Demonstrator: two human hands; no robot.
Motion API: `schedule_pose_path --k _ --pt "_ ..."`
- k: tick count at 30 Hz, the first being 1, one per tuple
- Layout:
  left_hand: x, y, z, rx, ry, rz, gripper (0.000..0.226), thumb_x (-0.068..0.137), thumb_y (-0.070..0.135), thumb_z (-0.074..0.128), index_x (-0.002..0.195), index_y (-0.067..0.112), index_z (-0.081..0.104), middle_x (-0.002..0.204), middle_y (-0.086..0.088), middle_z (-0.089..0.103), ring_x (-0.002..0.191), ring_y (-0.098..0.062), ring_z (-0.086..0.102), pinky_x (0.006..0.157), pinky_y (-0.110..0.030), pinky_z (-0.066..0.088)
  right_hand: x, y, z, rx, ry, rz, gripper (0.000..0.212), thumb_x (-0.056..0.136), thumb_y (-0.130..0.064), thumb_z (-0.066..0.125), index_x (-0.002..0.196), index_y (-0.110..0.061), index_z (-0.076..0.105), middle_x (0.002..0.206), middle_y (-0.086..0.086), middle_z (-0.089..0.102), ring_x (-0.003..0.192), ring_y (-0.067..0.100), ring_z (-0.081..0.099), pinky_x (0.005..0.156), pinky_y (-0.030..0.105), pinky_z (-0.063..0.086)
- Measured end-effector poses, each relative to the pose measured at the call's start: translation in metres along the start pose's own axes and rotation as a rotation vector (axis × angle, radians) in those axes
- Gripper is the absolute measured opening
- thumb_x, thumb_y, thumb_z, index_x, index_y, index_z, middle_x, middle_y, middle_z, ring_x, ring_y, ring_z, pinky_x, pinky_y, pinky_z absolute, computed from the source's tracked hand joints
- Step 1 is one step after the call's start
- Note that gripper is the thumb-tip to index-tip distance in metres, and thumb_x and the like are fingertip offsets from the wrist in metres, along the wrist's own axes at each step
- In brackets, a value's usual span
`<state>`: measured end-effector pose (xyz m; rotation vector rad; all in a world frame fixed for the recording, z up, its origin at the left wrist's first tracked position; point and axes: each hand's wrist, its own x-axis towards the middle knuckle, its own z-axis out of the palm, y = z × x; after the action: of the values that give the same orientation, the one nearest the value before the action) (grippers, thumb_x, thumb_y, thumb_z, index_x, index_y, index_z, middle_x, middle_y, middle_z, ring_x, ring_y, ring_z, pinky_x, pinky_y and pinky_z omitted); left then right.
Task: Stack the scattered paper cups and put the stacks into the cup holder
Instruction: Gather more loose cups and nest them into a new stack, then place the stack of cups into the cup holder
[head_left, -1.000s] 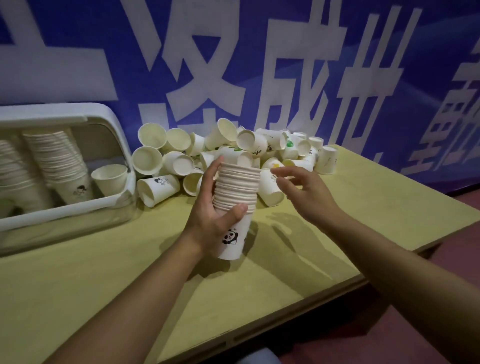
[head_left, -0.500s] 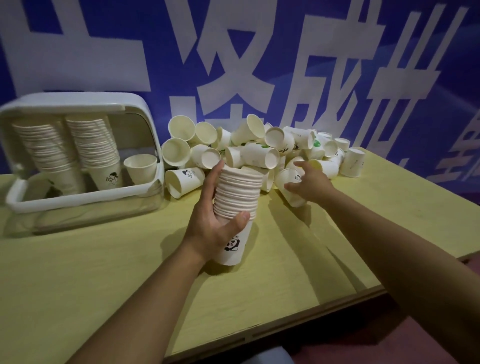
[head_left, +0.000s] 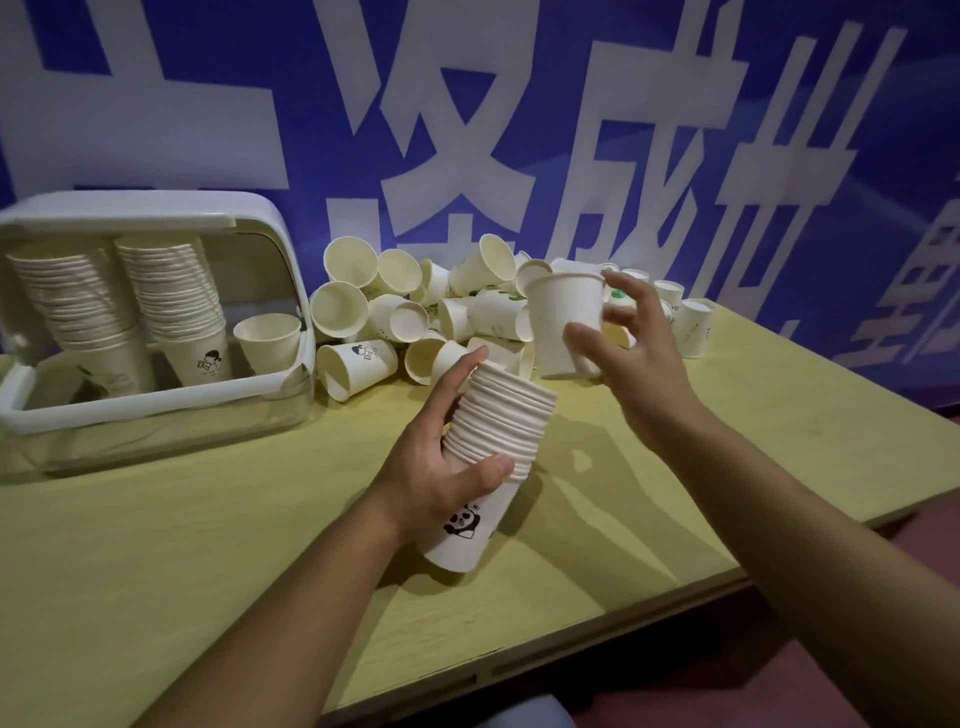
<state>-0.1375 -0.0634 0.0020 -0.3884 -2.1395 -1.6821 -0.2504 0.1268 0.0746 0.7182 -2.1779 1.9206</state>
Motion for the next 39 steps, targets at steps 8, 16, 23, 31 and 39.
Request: schedule_pose_path --k 8,16,23,31,39 --pt "-0.003 0.010 -0.001 -0.015 0.016 -0.020 0.098 0.068 0.047 0.074 0.150 0.054 0.021 0.134 0.007 0.059 0.110 -0.014 0.068 0.083 -0.027 0.057 -0.036 -0.016 0.041 0.156 -0.065 -0.058 0.054 0.088 -0.026 0.073 0.130 -0.043 0.043 0.119 -0.012 0.052 0.089 -0.011 0.064 0.069 0.017 0.057" --pt "-0.015 0.011 -0.021 -0.056 0.174 -0.041 0.104 0.073 0.042 0.072 0.153 0.051 0.008 0.138 0.010 0.058 0.113 -0.020 0.068 0.085 -0.033 0.058 -0.049 -0.002 0.077 0.311 -0.102 -0.045 0.027 0.091 -0.026 0.070 0.117 -0.026 0.067 0.112 -0.006 0.071 0.099 0.010 0.069 0.084 0.034 0.059" --pt "-0.038 0.011 -0.067 -0.012 0.331 -0.075 0.096 0.064 0.042 0.077 0.145 0.049 0.026 0.131 0.001 0.062 0.106 -0.019 0.070 0.080 -0.030 0.058 -0.031 -0.006 0.121 0.250 -0.237 -0.047 0.011 0.092 -0.021 0.067 0.098 -0.026 0.076 0.104 0.000 0.072 0.098 0.018 0.068 0.084 0.038 0.058" --pt "-0.049 0.025 -0.135 0.204 0.609 -0.094 0.094 0.062 0.049 0.079 0.139 0.061 0.027 0.134 0.007 0.056 0.106 -0.007 0.068 0.079 -0.027 0.060 0.008 0.018 0.194 0.493 -0.449 0.365 0.016 0.098 -0.008 0.056 0.108 -0.011 0.069 0.085 0.005 0.061 0.065 0.016 0.054 0.057 0.030 0.045" --pt "-0.018 0.034 -0.184 0.482 0.807 -0.026 0.095 0.066 0.053 0.082 0.141 0.050 0.023 0.138 0.001 0.052 0.110 -0.016 0.066 0.086 -0.044 0.061 0.009 0.068 0.211 0.556 -0.487 0.478 0.018 0.096 -0.003 0.055 0.098 -0.013 0.070 0.067 0.006 0.049 0.058 0.021 0.047 0.056 0.034 0.041"
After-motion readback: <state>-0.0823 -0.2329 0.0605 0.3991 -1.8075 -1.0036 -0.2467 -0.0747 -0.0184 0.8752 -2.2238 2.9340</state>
